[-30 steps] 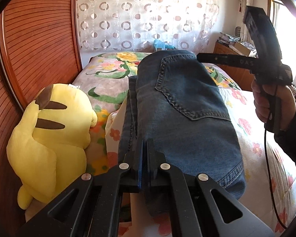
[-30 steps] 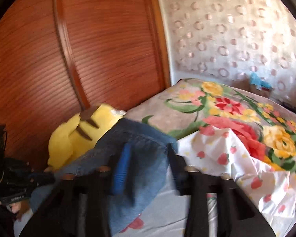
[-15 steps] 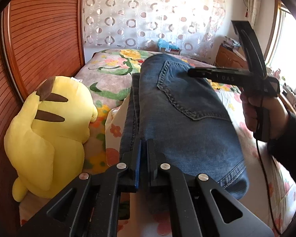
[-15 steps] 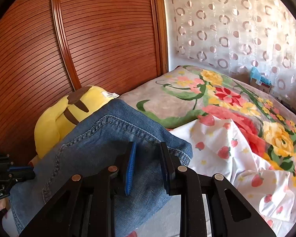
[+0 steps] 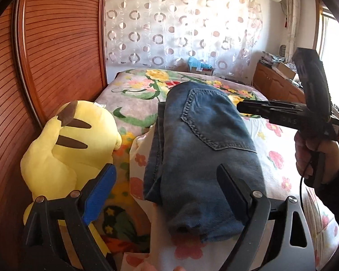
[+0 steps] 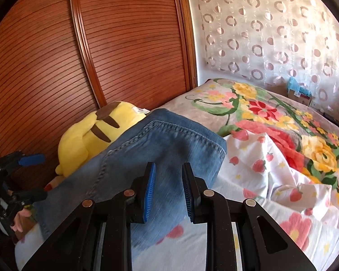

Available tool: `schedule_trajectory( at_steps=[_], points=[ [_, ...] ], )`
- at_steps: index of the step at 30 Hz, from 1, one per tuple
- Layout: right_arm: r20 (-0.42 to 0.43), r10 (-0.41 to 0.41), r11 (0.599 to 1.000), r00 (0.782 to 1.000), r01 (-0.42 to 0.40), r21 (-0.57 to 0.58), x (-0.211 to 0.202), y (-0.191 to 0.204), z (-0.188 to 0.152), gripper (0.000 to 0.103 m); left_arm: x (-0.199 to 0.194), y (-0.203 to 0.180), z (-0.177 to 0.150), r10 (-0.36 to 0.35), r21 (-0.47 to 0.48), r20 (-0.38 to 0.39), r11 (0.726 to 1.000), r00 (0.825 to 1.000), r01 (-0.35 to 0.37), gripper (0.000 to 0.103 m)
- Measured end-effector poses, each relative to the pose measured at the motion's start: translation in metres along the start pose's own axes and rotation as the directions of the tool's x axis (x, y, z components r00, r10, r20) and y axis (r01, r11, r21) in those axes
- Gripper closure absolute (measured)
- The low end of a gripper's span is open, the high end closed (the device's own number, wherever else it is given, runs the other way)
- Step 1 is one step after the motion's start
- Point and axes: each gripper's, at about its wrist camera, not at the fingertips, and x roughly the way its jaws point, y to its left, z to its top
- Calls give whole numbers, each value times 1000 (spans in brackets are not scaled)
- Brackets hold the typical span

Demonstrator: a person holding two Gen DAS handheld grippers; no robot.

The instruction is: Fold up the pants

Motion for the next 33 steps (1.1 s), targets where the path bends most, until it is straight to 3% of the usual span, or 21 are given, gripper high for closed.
schedule_trajectory(
  at_steps=[12, 16, 21, 28, 33],
  points=[
    [32, -28, 1000, 999, 28, 13, -65, 19, -30, 77, -31, -17, -12, 4, 12, 19, 1000, 1000, -4, 12],
    [44, -42, 999, 998, 42, 12, -90, 27, -41, 63, -44, -31, -18, -4, 31, 31, 1000, 1000, 3, 12],
    [59, -57, 998, 997, 57, 13, -123, 37, -54, 58, -60, -49, -24, -25, 53, 48, 998, 999, 22, 12],
    [87, -74, 997, 993, 73, 17, -170, 49, -79, 37, -82, -71, -35, -41, 77, 66, 996, 997, 36, 12],
    [102, -97, 995, 990, 94, 33, -200, 52, -96, 28, -95, -83, -42, -39, 85, 79, 996, 996, 32, 12]
  ],
)
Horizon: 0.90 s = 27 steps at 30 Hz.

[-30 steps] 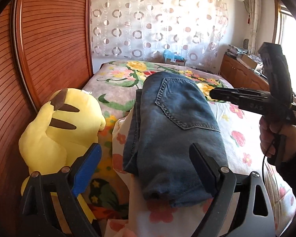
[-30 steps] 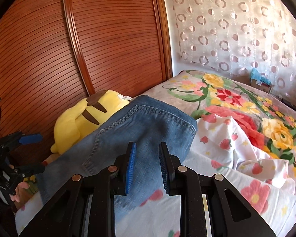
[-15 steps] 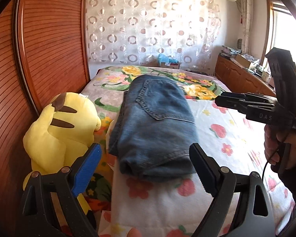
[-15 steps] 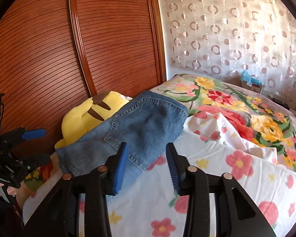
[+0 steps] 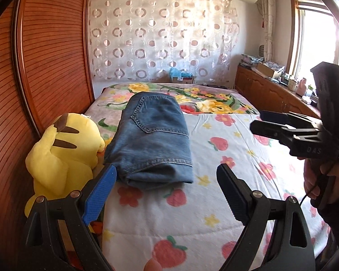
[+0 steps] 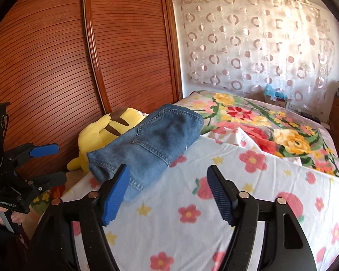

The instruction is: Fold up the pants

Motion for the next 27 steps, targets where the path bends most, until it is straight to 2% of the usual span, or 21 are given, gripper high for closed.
schedule_trajectory(
  at_steps=[3, 10, 13, 16, 27],
  points=[
    [13, -26, 999, 1000, 25, 20, -22, -2, -10, 28, -8, -11, -3, 37, 11, 9, 999, 999, -37, 12],
    [33, -111, 992, 993, 109, 68, -78, -6, -37, 28, -23, -32, -11, 36, -4, 24, 999, 999, -36, 12],
    [42, -149, 986, 988, 145, 77, -105, -7, -47, 27, -29, -44, -12, 21, 1, 35, 1000, 999, -21, 12],
    [51, -185, 980, 981, 180, 86, -129, -9, -56, 21, -34, -58, -13, 15, -1, 45, 1000, 999, -15, 12],
    [51, -296, 950, 954, 288, 124, -190, -14, -85, 21, -30, -106, -20, -37, 28, 29, 999, 999, 36, 12]
  ],
)
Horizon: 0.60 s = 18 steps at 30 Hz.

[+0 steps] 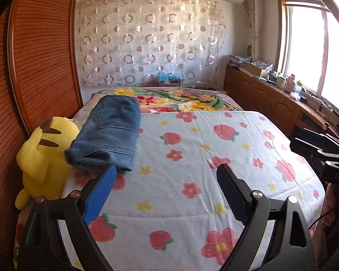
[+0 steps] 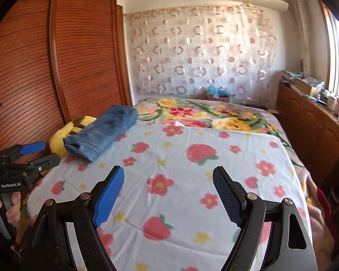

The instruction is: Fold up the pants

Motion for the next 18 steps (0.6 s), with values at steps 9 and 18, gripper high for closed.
schedule_trajectory(
  at_steps=[9, 18],
  points=[
    [2, -48, 998, 999, 48, 38, -21, -15, -3, 19, -7, -28, 10, -26, 27, 17, 999, 1000, 25, 12],
    [63, -85, 995, 994, 81, 58, -49, -19, 12, 19, -30, -44, 32, -43, 42, 67, 998, 997, 40, 12]
  ],
)
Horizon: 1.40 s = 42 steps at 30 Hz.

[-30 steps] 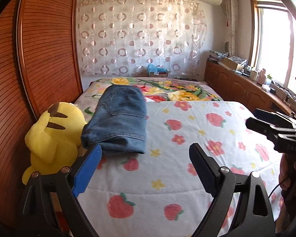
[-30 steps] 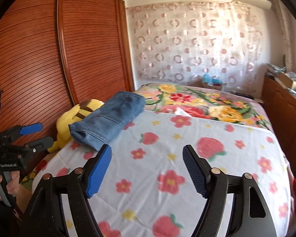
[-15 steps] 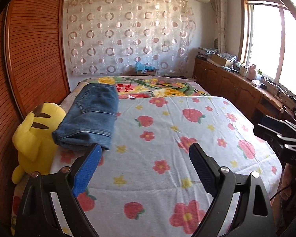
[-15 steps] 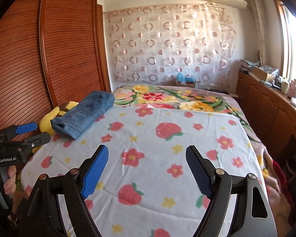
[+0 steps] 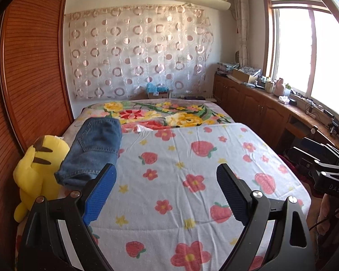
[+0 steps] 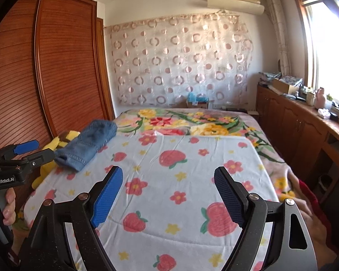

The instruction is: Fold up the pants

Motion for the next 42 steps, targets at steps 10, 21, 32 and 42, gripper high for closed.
schedule_trajectory(
  at_steps=[10, 21, 32, 42],
  points=[
    [47, -2, 1000, 999, 2, 6, -19, 1, 4, 13, -19, -4, 13, 5, 12, 40, 1000, 999, -6, 12],
    [95, -18, 1000, 995, 18, -2, -19, 0, 2, 13, -37, 4, 17, 30, -1, 77, 1000, 997, -30, 12],
    [94, -19, 1000, 995, 19, 1, -14, -1, 0, 13, -38, 8, 14, 36, -4, 75, 999, 997, -36, 12],
    [91, -22, 1000, 996, 22, -3, -15, -1, -1, 13, -38, 7, 14, 34, -5, 73, 999, 997, -34, 12]
  ],
)
